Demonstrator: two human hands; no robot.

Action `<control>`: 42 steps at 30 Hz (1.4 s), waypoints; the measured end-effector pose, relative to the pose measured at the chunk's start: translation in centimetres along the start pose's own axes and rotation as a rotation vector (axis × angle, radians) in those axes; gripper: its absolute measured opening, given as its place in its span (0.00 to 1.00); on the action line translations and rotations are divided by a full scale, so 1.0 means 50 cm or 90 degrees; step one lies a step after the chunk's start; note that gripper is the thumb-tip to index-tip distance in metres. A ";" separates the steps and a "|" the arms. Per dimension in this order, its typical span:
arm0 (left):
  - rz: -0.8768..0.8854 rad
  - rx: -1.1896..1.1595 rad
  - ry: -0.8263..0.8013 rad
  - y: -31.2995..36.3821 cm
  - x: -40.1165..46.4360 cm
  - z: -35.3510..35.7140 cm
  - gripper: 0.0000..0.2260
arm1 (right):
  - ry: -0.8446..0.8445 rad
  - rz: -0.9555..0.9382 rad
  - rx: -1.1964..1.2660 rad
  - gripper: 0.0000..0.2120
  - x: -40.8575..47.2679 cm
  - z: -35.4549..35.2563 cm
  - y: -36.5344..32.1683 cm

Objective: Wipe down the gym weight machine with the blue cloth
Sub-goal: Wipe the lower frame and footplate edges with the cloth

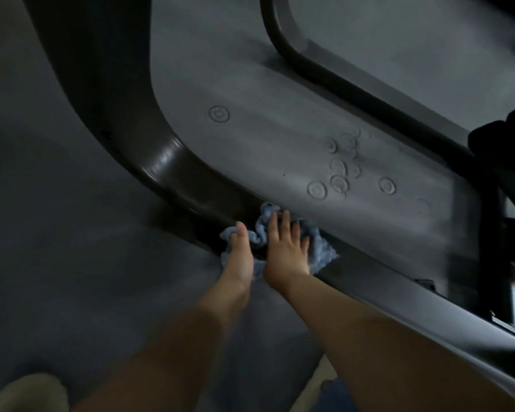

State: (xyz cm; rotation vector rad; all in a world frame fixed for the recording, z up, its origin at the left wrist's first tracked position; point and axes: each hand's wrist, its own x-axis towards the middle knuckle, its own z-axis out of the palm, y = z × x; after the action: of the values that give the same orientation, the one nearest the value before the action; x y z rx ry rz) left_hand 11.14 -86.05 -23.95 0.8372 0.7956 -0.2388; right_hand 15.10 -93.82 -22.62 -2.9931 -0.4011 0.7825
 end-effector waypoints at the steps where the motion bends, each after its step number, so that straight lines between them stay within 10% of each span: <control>1: 0.020 -0.010 0.027 0.012 0.008 -0.011 0.36 | -0.016 -0.021 0.000 0.44 0.010 -0.007 -0.020; 9: -0.011 -0.069 -0.031 -0.011 -0.022 0.034 0.22 | -0.055 0.025 0.063 0.35 -0.012 0.010 0.038; 20: -0.229 0.121 -0.145 -0.155 -0.073 0.201 0.27 | -0.001 0.221 0.025 0.36 -0.140 0.065 0.326; 24: -0.185 0.100 -0.105 -0.213 -0.032 0.175 0.50 | 0.004 0.214 0.015 0.37 -0.118 0.063 0.289; 29: -0.056 0.042 0.004 -0.152 -0.022 0.112 0.52 | 0.027 0.109 -0.029 0.36 -0.066 0.049 0.199; 35: 0.193 0.261 0.105 -0.042 -0.056 0.054 0.26 | 0.003 -0.048 -0.027 0.38 -0.009 0.023 0.109; 42: 0.197 0.299 0.211 -0.014 -0.024 0.031 0.26 | -0.077 -0.152 0.058 0.34 0.114 -0.076 0.010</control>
State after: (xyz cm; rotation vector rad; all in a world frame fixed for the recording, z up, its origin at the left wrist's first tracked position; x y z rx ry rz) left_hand 10.79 -87.80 -22.84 1.4555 0.9191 -0.0055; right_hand 21.85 -92.69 -22.05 -2.7544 -0.6921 0.9302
